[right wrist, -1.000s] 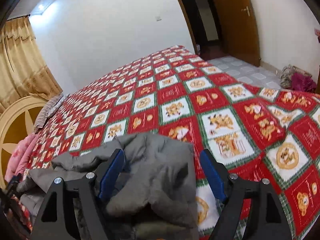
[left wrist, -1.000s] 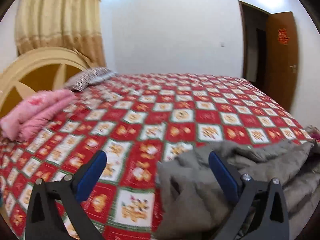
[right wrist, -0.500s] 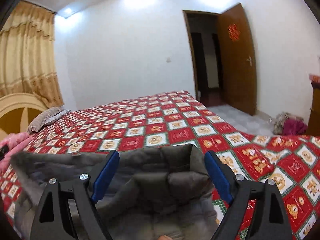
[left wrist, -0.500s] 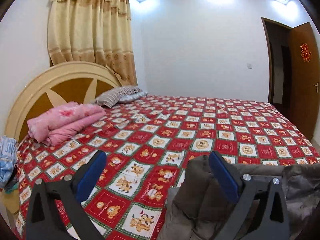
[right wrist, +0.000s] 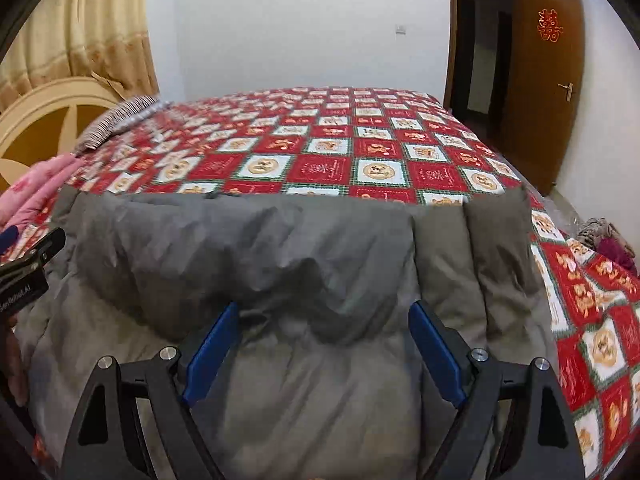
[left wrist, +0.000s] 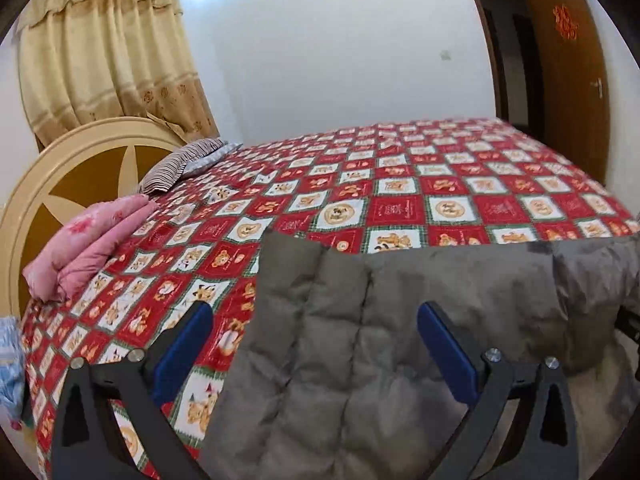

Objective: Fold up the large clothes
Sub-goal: 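Press both tools down on the folded jacket to flatten it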

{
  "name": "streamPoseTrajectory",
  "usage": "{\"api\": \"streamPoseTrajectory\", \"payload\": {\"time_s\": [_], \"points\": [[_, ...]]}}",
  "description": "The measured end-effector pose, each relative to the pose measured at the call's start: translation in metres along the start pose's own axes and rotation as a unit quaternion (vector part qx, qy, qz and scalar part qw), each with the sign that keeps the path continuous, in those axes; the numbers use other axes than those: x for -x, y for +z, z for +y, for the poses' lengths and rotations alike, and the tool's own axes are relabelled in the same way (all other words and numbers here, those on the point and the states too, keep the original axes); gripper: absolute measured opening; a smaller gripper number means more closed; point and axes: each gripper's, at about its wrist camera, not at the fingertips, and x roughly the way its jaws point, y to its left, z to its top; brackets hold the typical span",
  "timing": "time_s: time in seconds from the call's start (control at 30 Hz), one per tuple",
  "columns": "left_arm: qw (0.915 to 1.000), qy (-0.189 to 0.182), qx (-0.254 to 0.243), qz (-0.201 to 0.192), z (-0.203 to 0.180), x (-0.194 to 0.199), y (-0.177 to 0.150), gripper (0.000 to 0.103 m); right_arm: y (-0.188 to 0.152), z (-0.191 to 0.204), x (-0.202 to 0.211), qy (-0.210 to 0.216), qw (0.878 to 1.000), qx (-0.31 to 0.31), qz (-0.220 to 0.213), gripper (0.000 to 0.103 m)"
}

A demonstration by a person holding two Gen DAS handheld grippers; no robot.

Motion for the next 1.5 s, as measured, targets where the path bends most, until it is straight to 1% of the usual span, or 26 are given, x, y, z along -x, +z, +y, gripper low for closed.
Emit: {"api": "streamPoseTrajectory", "payload": {"time_s": [0.03, 0.1, 0.17, 0.2, 0.27, 0.47, 0.67, 0.8, 1.07, 1.5], "points": [[1.0000, 0.002, -0.005, 0.007, -0.004, -0.008, 0.002, 0.103, 0.005, 0.002, -0.005, -0.007, 1.000, 0.006, 0.001, 0.087], [0.9998, 0.018, -0.006, 0.008, -0.009, -0.019, 0.001, 0.103, 0.009, 0.005, -0.015, -0.012, 1.000, 0.012, 0.011, 0.087], [0.9991, 0.027, -0.013, 0.029, -0.014, -0.034, -0.006, 0.103, 0.009, 0.005, -0.027, -0.018, 1.000, 0.006, 0.021, 0.087], [0.9988, 0.026, -0.009, 0.041, -0.015, -0.041, -0.011, 0.103, 0.006, 0.004, -0.036, -0.021, 0.999, 0.006, 0.029, 0.087], [0.9983, 0.010, 0.006, 0.057, -0.014, -0.052, -0.019, 0.103, 0.002, 0.002, -0.047, -0.021, 0.999, -0.001, 0.035, 0.087], [0.9975, 0.004, 0.008, 0.070, -0.024, -0.066, -0.023, 0.103, -0.005, 0.000, -0.063, -0.012, 0.999, -0.013, 0.032, 0.087], [0.9950, -0.008, 0.013, 0.098, -0.027, -0.083, -0.024, 0.103, -0.007, -0.002, -0.074, -0.008, 0.999, -0.020, 0.032, 0.088], [0.9937, -0.009, 0.010, 0.112, -0.030, -0.090, -0.026, 0.103, -0.006, -0.002, -0.080, -0.007, 0.999, -0.021, 0.038, 0.088], [0.9923, 0.010, -0.011, 0.123, -0.038, -0.094, -0.027, 0.103, -0.006, 0.000, -0.088, -0.017, 0.998, -0.017, 0.051, 0.089], [0.9914, 0.013, -0.015, 0.129, -0.039, -0.097, -0.029, 0.103, -0.007, 0.003, -0.099, -0.031, 0.997, -0.003, 0.074, 0.090]]}}
